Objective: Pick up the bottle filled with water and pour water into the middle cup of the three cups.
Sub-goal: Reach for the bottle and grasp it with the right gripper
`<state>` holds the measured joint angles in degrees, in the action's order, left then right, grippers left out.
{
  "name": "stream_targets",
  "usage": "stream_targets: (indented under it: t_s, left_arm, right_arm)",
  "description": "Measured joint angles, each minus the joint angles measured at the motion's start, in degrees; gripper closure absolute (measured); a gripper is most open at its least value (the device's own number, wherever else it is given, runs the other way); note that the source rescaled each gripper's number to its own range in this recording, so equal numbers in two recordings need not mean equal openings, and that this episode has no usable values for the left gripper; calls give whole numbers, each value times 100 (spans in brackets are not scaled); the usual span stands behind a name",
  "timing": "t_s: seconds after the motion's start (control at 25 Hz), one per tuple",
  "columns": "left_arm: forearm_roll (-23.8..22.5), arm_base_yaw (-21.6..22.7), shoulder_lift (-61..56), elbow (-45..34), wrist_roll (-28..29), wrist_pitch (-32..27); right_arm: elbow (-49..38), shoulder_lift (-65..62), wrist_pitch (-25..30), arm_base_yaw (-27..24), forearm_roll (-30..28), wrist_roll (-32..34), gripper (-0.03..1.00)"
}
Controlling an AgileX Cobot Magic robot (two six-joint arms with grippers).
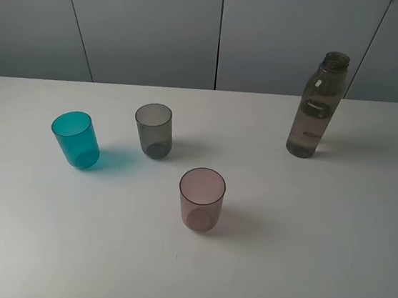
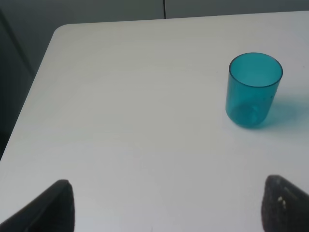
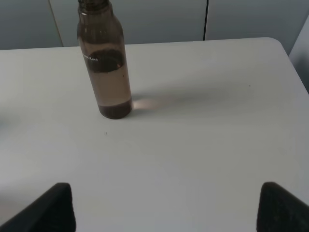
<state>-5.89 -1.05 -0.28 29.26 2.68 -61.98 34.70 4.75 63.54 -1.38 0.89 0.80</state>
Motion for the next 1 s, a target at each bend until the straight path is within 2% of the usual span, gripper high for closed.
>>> stream_targets:
  t_s: [0.28, 0.68, 0.88, 1.0]
  left_arm:
    - [0, 0, 0, 0, 0, 0]
    - [0, 0, 0, 0, -11, 0]
    - [0, 0, 0, 0, -11, 0]
    - [0, 0, 0, 0, -11, 0]
  right_arm:
    - [855, 1437, 72, 0, 0, 0, 68]
    - [1509, 3454, -161, 0, 473, -322, 69]
    - [1591, 4322, -629, 0, 1092, -724, 69]
    - [1591, 4731, -1097, 98, 1202, -877, 69]
